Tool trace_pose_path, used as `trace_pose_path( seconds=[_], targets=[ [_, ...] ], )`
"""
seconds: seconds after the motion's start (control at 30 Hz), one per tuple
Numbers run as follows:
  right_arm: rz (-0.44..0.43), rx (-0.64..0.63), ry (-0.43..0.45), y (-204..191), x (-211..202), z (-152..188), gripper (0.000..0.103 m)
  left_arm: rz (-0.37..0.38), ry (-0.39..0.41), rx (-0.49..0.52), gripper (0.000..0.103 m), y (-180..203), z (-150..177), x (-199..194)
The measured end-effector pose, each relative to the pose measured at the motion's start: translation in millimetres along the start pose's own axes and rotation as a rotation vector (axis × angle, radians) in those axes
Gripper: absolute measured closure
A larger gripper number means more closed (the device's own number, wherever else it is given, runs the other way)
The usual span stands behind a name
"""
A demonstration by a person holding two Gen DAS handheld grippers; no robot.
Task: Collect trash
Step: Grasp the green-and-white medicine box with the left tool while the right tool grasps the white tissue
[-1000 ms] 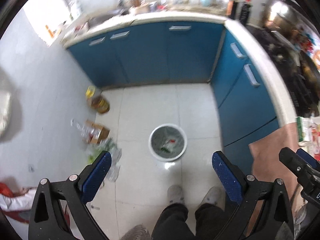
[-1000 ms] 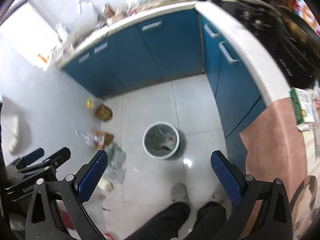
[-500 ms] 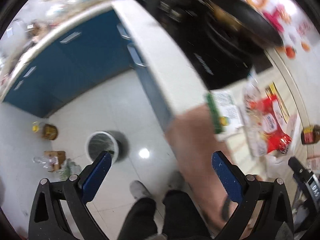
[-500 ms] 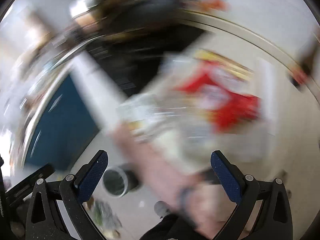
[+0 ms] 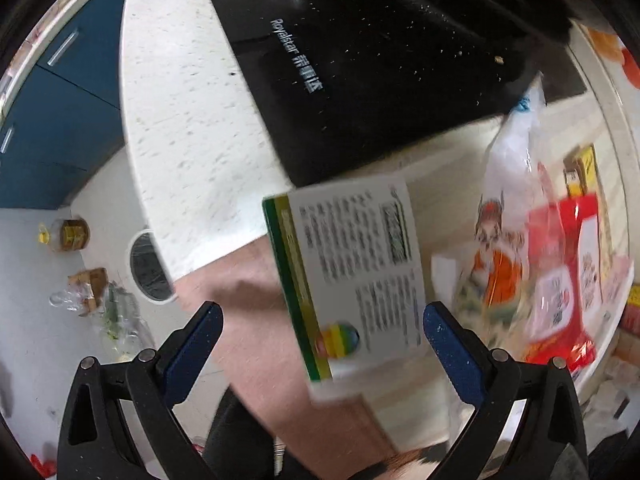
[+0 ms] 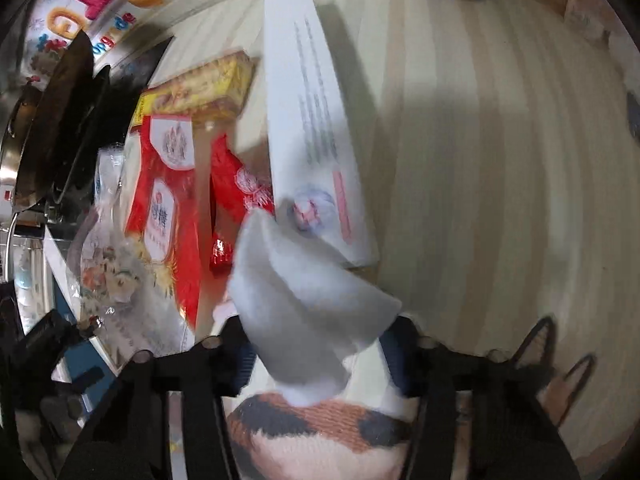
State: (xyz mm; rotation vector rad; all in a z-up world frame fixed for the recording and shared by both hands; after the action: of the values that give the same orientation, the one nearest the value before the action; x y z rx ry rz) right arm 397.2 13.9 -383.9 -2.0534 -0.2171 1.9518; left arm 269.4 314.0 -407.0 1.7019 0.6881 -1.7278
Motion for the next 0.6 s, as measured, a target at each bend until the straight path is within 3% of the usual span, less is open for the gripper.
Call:
trace_pose_path(
  seconds=[0.2,0.37,0.47,0.6],
  targets=[
    [-0.010,-0.015,0.005,13.2,-4.8,3.4,0.084,0.042,0.016,-0.044,0.001,-9.4,-2.5,-8.6],
    [-0.011,-0.015,0.013,37.0,-24.8,2.3,0.084,-0.006,0.051,-0.075,0.001,-26.2,4.2,-18.4],
    [-0.008,-0.008,0.004,41.3,-22.1,2.7,0.084,0.027,0.035,-0.102,0.001,-23.1,-1.4,-11.7],
    [-0.003,-0.017,0.007,40.8,-18.7,3.0,0.084,0.019,0.028,-0.066,0.001,-2.8,-9.8,-5.8]
  ],
)
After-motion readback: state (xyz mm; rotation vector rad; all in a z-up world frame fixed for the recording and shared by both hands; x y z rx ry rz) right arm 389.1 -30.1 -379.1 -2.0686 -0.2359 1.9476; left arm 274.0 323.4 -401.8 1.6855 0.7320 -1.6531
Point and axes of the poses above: each gripper's, at about its wrist camera, not at the fingertips, and x roughly the way its jaws point, y to its right, z to its underside, the point moved 1 cm from there along x, roughly the way its jaws point, and after that the axes turned 13 degrees about x, right-handed, at the moved point
